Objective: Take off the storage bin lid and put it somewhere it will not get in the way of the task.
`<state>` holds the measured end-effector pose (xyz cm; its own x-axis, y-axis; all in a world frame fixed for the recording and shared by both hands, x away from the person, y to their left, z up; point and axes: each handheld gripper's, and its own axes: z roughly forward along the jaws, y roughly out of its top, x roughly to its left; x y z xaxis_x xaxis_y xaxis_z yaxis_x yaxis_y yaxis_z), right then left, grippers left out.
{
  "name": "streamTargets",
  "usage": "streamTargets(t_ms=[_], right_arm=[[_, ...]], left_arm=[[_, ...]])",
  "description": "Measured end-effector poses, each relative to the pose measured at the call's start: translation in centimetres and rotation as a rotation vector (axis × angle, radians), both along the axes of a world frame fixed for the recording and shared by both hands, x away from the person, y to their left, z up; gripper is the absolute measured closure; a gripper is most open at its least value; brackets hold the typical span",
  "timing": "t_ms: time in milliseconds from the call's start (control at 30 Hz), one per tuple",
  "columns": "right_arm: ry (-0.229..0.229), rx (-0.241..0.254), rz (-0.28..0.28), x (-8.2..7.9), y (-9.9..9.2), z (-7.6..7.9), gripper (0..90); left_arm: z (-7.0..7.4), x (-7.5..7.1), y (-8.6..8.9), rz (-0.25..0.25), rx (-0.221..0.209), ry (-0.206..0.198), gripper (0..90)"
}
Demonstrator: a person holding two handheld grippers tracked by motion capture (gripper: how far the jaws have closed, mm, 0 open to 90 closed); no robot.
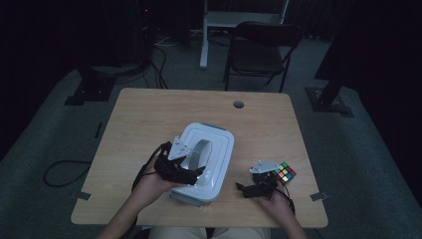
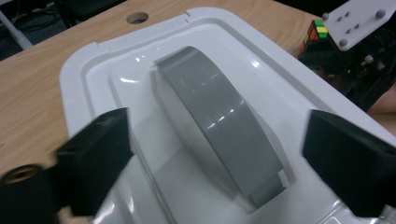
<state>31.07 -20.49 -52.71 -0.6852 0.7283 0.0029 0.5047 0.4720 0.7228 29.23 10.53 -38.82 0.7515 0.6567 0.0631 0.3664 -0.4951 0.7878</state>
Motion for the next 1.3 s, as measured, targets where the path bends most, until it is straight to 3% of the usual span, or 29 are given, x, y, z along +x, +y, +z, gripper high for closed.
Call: streamTargets(t_ms=[67, 233, 500, 867, 1133, 1300], right_arm=[[0.0, 0.0, 0.0, 0.0, 0.0, 0.0, 11.9], [0.001, 0.001, -0.001, 0.0, 0.0, 0.0, 11.9], [0.0, 0.0, 0.0, 0.0, 0.0, 0.0, 11.9], [0.0, 0.0, -0.003, 0.0, 0.0, 0.0, 12.0], [-0.001, 0.001, -0.003, 0.0, 0.0, 0.0, 12.0], [-0.002, -0.001, -0.002, 0.0, 0.0, 0.0, 12.0]], left_arm=[[-0.1, 0.1, -0.2, -0.005, -0.001, 0.002, 16.1], [-0.2, 0.1, -0.3, -0.004, 0.002, 0.017, 31.3], [-0.2, 0.4, -0.3, 0.023, -0.061, 0.078, 50.6], [-0.1, 0.6, -0.1, 0.057, -0.118, 0.115, 56.1], [0.7, 0.3, 0.4, 0.055, -0.177, 0.102, 61.6], [1.5, -0.2, 0.7, 0.048, -0.192, 0.078, 67.5]])
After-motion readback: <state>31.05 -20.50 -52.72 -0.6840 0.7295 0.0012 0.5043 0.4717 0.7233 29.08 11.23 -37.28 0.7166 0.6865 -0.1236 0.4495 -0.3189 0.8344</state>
